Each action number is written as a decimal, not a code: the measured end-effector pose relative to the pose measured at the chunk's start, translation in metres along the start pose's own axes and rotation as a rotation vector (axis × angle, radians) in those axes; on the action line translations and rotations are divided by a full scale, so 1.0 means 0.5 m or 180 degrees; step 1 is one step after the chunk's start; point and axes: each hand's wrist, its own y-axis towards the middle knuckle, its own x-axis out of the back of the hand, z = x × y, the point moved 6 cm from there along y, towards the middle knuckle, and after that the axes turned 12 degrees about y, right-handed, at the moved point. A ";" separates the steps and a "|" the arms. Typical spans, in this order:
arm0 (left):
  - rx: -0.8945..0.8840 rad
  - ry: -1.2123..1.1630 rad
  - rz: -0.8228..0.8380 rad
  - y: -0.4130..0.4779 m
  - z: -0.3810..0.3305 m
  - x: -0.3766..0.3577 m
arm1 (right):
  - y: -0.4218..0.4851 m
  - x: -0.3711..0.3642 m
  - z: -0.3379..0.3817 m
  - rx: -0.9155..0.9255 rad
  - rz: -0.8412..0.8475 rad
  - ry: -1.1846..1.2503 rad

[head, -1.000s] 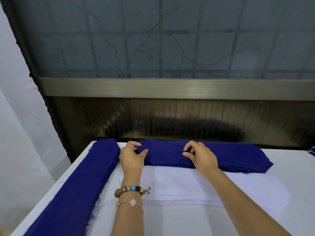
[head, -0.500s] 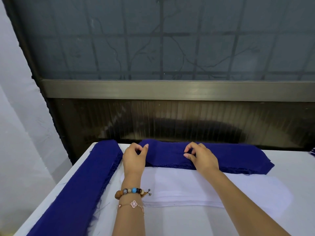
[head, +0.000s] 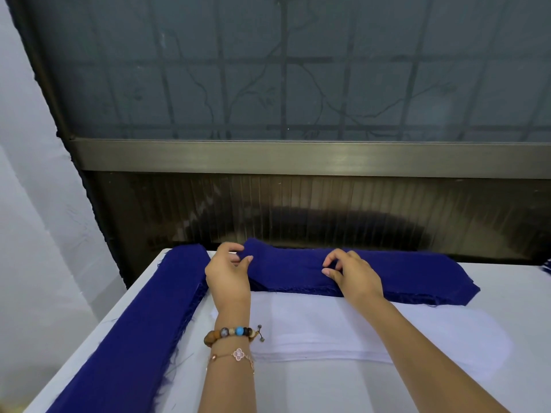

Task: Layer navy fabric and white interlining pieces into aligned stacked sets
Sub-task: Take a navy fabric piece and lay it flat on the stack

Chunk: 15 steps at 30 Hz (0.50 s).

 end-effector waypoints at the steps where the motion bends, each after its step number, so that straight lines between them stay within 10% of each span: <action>1: 0.0000 0.0026 -0.0018 0.000 -0.001 0.001 | 0.000 0.000 0.000 0.0003 0.0001 -0.0001; 15: -0.0911 0.0466 -0.0565 -0.012 -0.033 0.029 | 0.001 -0.002 -0.001 0.0001 0.0003 0.0048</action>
